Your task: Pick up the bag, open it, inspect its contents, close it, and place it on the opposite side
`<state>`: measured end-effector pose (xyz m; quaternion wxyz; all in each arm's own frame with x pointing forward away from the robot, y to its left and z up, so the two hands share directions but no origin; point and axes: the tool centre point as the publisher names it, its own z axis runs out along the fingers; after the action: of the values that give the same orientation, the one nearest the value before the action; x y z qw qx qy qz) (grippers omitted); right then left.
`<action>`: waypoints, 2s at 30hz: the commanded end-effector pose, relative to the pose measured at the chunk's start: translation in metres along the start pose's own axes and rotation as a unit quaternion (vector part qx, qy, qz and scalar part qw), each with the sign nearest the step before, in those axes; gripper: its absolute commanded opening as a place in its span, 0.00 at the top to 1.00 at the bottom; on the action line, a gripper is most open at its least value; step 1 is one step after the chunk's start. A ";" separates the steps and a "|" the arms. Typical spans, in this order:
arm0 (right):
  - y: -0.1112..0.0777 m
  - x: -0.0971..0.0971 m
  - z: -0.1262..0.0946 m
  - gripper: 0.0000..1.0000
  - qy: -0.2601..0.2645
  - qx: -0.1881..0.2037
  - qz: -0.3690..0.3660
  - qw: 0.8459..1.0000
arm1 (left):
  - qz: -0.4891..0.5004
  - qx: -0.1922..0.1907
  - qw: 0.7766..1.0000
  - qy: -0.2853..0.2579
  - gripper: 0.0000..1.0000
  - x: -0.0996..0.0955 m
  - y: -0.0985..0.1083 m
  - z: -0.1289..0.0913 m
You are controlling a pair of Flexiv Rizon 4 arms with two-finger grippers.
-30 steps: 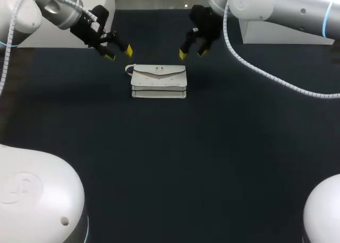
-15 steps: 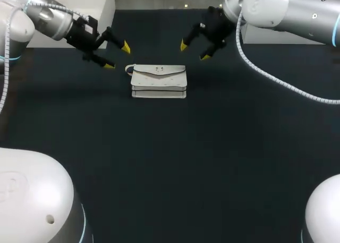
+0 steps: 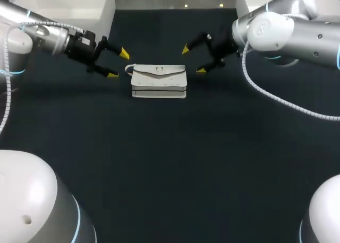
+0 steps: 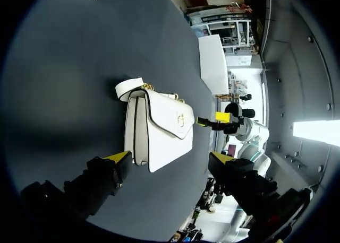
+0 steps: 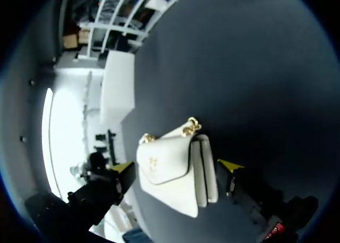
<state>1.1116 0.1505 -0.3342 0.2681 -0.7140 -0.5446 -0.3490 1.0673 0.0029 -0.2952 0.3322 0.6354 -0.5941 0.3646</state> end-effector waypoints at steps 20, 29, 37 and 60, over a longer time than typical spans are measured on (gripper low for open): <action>-0.001 -0.006 0.037 0.27 0.083 0.129 -0.001 0.988 | -0.003 -0.037 0.998 0.056 0.08 -0.024 -0.024 0.029; -0.003 -0.004 0.043 0.36 0.094 0.153 -0.001 0.984 | -0.015 -0.042 0.996 0.073 0.24 -0.023 -0.029 0.042; -0.005 -0.004 0.047 0.35 0.101 0.169 -0.002 0.980 | -0.025 -0.043 0.995 0.084 0.42 -0.023 -0.035 0.055; -0.013 -0.006 0.056 0.87 0.112 0.203 -0.007 0.973 | -0.046 -0.039 0.995 0.083 1.00 -0.027 -0.042 0.068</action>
<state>1.1042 0.1909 -0.3696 0.4358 -0.6180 -0.5637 -0.3322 1.1087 -0.0358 -0.3506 0.4170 0.6184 -0.5482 0.3782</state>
